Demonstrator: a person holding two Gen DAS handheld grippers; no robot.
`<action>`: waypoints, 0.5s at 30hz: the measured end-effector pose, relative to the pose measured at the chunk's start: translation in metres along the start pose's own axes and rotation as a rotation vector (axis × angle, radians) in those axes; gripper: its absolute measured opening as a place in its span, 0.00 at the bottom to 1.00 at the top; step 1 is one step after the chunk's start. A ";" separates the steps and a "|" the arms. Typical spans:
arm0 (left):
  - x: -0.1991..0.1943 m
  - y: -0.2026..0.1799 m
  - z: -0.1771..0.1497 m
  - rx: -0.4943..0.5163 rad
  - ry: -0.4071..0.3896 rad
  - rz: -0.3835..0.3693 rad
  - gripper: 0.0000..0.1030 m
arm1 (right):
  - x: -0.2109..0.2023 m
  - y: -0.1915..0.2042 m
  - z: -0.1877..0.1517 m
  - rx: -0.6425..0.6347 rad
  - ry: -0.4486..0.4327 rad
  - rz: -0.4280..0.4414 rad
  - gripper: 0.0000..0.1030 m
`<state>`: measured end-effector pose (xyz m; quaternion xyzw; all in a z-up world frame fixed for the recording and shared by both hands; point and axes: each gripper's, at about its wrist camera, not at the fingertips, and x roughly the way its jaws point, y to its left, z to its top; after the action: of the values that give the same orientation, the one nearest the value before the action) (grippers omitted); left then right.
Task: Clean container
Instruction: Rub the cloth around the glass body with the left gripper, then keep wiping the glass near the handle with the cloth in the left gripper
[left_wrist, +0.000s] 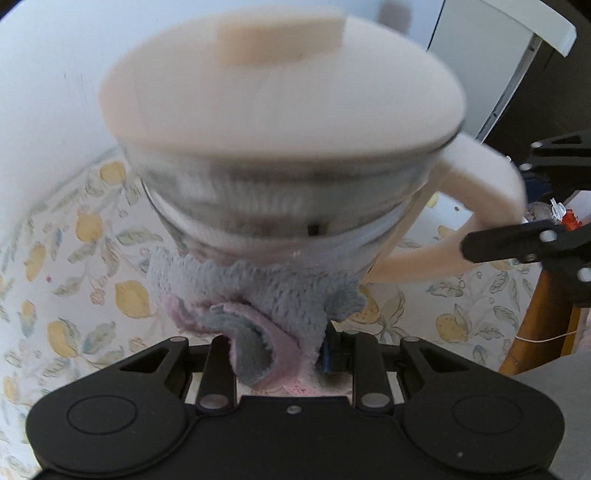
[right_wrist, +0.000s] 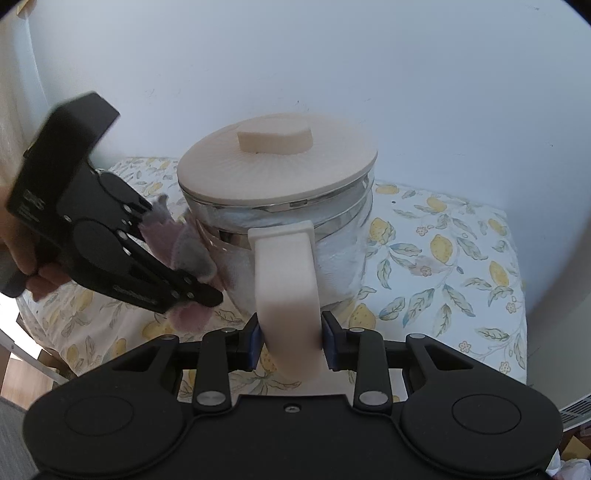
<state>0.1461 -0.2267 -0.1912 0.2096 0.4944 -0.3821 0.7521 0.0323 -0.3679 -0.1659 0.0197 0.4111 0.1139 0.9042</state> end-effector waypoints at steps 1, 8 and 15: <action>0.007 0.003 -0.003 -0.013 -0.003 -0.005 0.23 | 0.000 0.000 0.000 0.000 0.002 0.000 0.36; 0.027 0.013 -0.008 -0.047 -0.006 -0.042 0.23 | 0.003 0.001 0.003 -0.004 0.020 0.000 0.36; 0.026 0.016 -0.011 -0.063 -0.019 -0.046 0.24 | 0.004 0.004 0.005 0.011 0.026 -0.017 0.36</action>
<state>0.1572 -0.2186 -0.2204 0.1707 0.5037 -0.3857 0.7539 0.0374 -0.3624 -0.1651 0.0200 0.4236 0.1042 0.8996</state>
